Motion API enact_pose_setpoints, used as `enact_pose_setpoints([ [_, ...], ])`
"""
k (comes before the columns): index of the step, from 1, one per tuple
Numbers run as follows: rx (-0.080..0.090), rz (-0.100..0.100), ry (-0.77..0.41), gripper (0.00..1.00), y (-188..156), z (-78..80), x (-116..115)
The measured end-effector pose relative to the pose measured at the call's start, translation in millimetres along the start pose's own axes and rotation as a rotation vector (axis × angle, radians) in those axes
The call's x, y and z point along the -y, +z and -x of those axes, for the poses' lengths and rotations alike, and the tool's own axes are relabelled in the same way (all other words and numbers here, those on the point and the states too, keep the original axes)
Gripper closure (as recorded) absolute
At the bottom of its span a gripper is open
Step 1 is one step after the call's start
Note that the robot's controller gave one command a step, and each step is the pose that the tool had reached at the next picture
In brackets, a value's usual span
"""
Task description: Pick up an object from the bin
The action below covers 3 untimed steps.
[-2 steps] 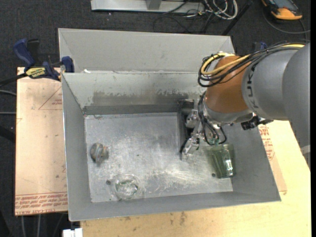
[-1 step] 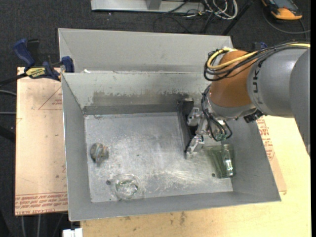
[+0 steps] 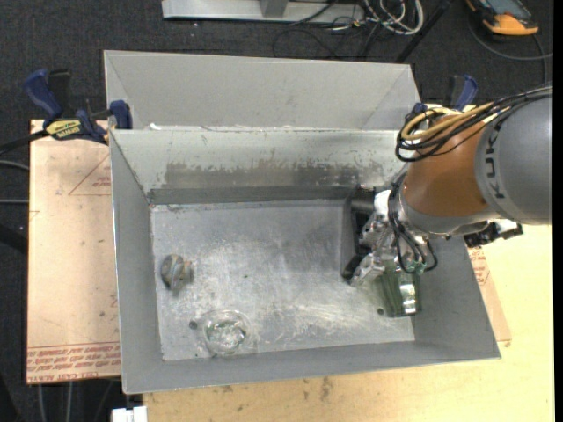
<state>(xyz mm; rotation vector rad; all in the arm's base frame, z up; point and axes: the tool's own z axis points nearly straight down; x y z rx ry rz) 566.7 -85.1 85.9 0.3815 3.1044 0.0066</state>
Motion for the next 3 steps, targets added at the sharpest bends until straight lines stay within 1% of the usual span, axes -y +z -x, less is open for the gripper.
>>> enact_pose_setpoints([
  [1, 0.000, 0.000, 0.000, 1.00, 0.0, 0.0, 0.0],
  [2, -0.010, -0.002, -0.059, 1.00, -28.6, -10.5, 10.3],
  [3, -0.009, -0.003, -0.060, 1.00, -39.3, -20.1, 22.4],
])
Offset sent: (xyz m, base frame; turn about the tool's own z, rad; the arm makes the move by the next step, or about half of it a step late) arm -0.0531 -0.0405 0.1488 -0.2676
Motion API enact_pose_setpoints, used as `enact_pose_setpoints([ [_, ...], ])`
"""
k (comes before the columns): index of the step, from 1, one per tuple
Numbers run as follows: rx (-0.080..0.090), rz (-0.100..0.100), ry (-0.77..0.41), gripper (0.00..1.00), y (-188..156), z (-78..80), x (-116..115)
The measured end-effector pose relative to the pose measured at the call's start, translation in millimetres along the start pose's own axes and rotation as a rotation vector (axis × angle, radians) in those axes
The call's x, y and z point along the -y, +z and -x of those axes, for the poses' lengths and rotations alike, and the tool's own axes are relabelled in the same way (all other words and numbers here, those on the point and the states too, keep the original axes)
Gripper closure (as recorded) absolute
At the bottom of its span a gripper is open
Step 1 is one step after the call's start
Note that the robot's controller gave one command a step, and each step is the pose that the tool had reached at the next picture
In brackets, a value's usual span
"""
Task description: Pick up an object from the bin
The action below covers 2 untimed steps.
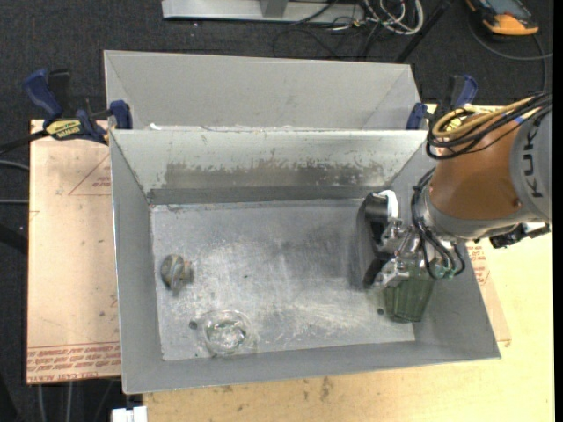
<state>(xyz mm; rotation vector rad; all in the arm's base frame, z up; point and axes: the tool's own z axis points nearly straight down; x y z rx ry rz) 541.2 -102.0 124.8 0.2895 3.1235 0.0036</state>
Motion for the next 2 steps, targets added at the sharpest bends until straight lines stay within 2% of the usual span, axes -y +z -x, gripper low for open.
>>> enact_pose_setpoints([
  [1, -0.024, -0.002, 0.028, 1.00, -17.3, -2.3, 1.1],
  [2, -0.012, -0.003, 0.083, 1.00, -71.9, 3.2, -3.9],
])
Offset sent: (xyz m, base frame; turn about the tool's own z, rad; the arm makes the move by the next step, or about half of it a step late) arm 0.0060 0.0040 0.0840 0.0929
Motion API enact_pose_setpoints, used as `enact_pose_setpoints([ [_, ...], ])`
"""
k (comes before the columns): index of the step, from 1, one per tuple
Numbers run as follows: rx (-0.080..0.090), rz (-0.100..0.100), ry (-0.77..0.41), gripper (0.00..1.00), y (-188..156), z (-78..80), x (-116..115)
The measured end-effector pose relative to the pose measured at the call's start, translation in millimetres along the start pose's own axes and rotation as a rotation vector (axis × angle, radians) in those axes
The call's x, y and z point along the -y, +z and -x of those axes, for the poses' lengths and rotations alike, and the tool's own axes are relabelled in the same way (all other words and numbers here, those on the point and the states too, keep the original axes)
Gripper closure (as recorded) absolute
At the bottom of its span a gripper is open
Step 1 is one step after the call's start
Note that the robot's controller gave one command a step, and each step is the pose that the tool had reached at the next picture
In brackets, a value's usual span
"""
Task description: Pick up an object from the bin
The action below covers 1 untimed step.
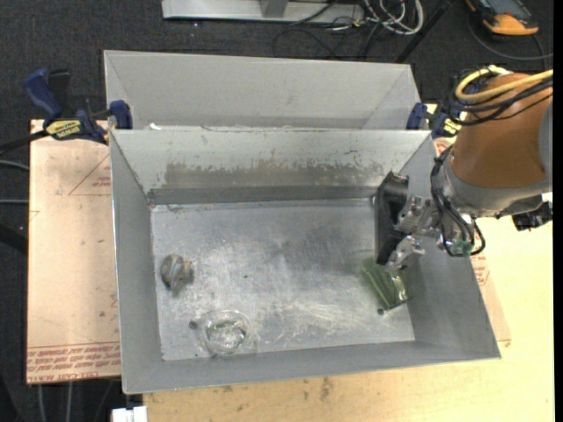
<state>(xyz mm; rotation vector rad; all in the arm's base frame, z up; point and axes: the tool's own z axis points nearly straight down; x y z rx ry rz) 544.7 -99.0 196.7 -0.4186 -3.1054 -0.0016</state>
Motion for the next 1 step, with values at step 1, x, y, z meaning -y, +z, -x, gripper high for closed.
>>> enact_pose_setpoints([
  [1, -0.001, 0.000, -0.057, 1.00, -47.1, -4.4, 12.1],
])
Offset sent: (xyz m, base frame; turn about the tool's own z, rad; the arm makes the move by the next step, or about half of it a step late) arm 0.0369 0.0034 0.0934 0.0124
